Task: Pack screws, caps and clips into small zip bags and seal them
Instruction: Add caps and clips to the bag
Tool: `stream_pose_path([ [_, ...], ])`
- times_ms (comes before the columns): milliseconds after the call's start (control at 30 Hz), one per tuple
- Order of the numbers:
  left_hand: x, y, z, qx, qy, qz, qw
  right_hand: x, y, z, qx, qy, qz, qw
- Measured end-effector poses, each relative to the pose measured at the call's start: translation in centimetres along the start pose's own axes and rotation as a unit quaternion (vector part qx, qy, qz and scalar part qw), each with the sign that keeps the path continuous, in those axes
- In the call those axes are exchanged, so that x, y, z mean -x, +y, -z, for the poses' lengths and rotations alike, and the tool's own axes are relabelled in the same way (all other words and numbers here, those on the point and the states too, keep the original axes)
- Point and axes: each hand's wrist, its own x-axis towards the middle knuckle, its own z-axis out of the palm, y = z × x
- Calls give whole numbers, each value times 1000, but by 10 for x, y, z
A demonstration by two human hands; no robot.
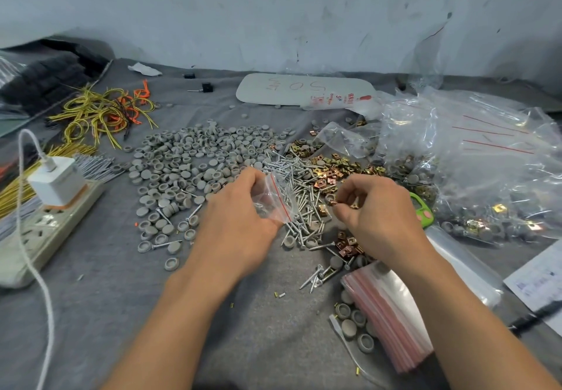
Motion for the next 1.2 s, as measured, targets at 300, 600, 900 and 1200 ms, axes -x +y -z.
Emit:
stream_pose_path([
  [300, 0, 3, -3, -7, -15, -24, 1000, 6, -15, -4, -234, -78, 42, 968],
  [600, 1, 4, -3, -15, -20, -23, 999, 8, -22, -10, -278, -112, -21, 954],
  [900, 5, 12, 1, 10, -88, -128, 988, 8, -21, -14, -252, -80, -40, 964],
  [1200, -1, 14, -1, 217, -29, -112, 969, 10, -23, -10, -326, -115, 42, 938],
])
